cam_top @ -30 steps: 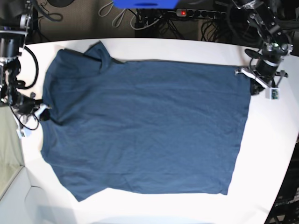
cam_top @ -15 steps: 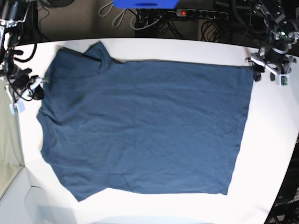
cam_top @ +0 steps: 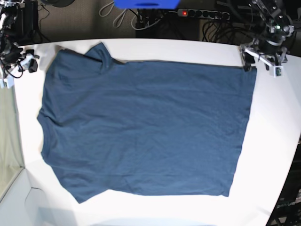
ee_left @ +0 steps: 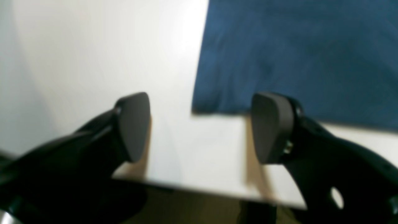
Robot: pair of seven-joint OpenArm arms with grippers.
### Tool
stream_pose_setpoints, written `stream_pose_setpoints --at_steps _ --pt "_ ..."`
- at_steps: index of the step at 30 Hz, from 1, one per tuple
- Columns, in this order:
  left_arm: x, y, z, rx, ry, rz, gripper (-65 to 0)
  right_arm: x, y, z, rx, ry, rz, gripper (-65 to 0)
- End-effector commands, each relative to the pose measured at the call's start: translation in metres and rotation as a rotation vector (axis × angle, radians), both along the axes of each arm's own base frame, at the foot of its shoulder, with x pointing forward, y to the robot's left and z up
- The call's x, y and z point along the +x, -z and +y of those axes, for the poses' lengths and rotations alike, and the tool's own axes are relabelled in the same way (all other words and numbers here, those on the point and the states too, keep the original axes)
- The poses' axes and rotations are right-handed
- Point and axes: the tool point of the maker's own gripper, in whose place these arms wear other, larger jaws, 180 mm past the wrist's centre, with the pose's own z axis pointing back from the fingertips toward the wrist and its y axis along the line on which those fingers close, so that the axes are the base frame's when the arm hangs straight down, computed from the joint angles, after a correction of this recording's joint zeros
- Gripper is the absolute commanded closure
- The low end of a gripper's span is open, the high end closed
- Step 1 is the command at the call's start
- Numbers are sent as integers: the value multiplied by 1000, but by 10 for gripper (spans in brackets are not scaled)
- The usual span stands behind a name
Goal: Layout the t-shirt on the table in an organized manner, then fold the t-shirt properly
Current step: 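Hold the collar-side corners with both grippers and pull them taut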
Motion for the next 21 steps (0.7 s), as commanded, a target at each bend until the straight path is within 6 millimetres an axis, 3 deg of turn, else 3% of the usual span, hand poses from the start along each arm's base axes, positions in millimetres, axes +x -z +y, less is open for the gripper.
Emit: stream_pose_setpoints --at_steps 1,8,15,18,21 --pt "8 -10 4 10 -1 -44 -497 8 -17 -1 -9 -18 -71 -358" --pt "3 13 -11 -47 22 7 -496 -5 -34 21 -23 -40 -121 -386" --pt "7 17 -21 -63 47 12 -485 -16 -43 42 -29 -71 -132 -386" --pt "9 18 -24 -64 63 14 -414 -19 -49 52 -32 -85 -146 -386" --pt "11 17 -26 -67 63 9 -281 -24 -55 68 -25 -101 -160 -386"
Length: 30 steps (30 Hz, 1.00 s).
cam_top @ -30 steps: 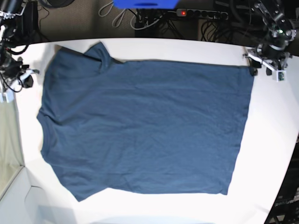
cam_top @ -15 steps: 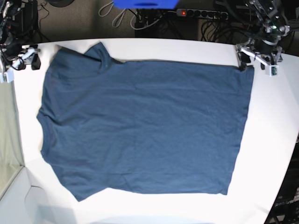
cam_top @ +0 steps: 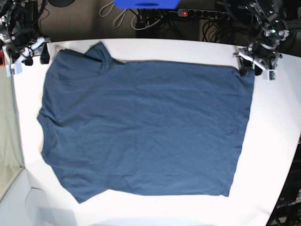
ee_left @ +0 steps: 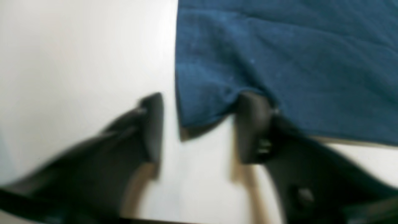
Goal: Layout the t-shirt on the table in an organized manner, then fold the t-shirt properly
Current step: 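Hold the collar-side corners with both grippers and pull them taut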
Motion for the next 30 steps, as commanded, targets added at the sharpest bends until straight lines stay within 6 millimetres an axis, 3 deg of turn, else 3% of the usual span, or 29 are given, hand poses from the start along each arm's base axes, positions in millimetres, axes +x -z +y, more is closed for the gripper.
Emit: stream_pose_setpoints --at_steps 1,9,13,17,23,30 --pt "-6 5 -3 1 15 40 -245 3 -9 3 -2 -10 -35 -386" --pt "-3 4 -6 6 34 36 0 -10 -1 15 34 8 -9 -392" --pt "-2 2 -5 9 33 33 -1 -11 8 39 75 -53 14 -393" --pt "-2 2 -5 10 33 33 -1 -11 12 51 99 -75 20 -393" --pt "-2 2 -4 11 30 32 -1 -4 21 48 119 -60 23 -392" --pt "-2 2 -4 11 30 32 -1 -14 39 39 135 -38 80 -391"
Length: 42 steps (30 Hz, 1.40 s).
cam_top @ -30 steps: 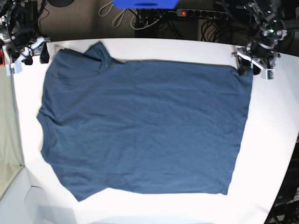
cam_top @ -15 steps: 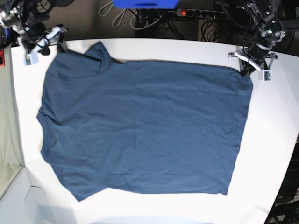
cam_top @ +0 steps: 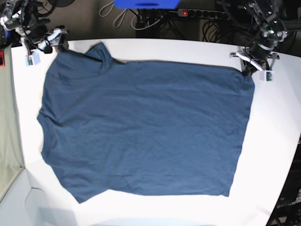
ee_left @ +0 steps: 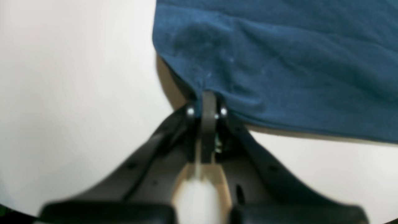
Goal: Layout the t-shirt on the table in an organized manner, then fold the t-shirt properly
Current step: 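Hold the collar-side corners with both grippers and pull them taut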
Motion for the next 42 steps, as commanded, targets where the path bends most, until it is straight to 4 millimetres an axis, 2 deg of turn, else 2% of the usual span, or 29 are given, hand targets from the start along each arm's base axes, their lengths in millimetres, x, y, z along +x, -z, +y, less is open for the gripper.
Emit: stream_pose_setpoints --at_steps 1,9,12,17,26,28,30,35,42 --pt "-4 1 3 21 9 27 -1 8 -9 0 5 -6 -45 -391" --pt "-4 1 3 20 11 26 -1 8 -9 1 7 -5 -45 -389" --pt "-3 1 3 20 11 24 -1 16 -10 1 10 -4 -61 -388" --pt "-3 1 3 21 9 24 -1 15 -1 -1 28 16 -41 -371" --pt "-3 1 4 23 8 24 -1 16 2 -2 33 20 -33 -135" --pt "-2 -1 5 26 9 21 -1 16 2 -2 32 20 -35 -60" --pt "2 -9 6 43 13 0 -1 16 2 -2 32 19 -33 0" --pt "14 -37 9 97 30 -67 -1 20 -5 -2 18 5 -52 0" --pt "43 -66 10 129 35 -157 -1 43 -39 4 -27 -45 -158 0"
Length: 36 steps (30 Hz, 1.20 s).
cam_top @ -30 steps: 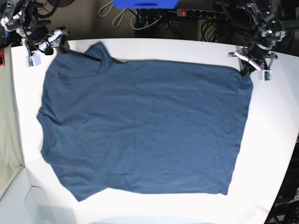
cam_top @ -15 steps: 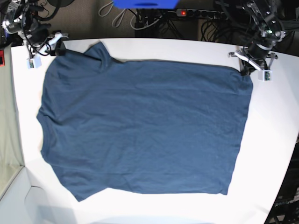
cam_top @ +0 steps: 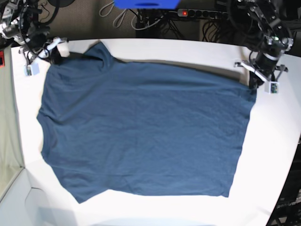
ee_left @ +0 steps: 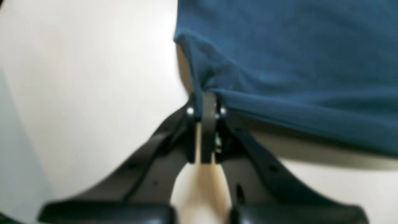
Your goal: Layout the t-shirt on the table in an organized manner, then fold the t-shirt properly
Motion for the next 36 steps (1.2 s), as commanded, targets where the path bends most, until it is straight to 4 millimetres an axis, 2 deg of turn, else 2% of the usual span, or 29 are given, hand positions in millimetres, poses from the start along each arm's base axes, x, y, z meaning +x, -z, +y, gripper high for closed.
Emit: stream_pose_setpoints --at_steps 1,10,18,25,33,36 --pt "11 -17 4 17 1 -61 -1 13 -15 -1 -9 -14 -62 0" --pt "32 -29 3 11 0 -112 -1 50 -37 -17 -83 -53 -94 0" --pt "43 -16 1 -42 -13 -104 -1 84 -60 -26 -123 -65 -145 0" --pt "56 -14 -1 -73 -18 -112 -1 110 -46 -25 -86 -93 -118 0" --pt "59 -17 0 -74 -25 -123 -1 140 -50 -31 -70 -93 -132 0" --pt "67 -23 1 -73 -25 -144 -1 149 -54 -34 -67 -89 -145 0"
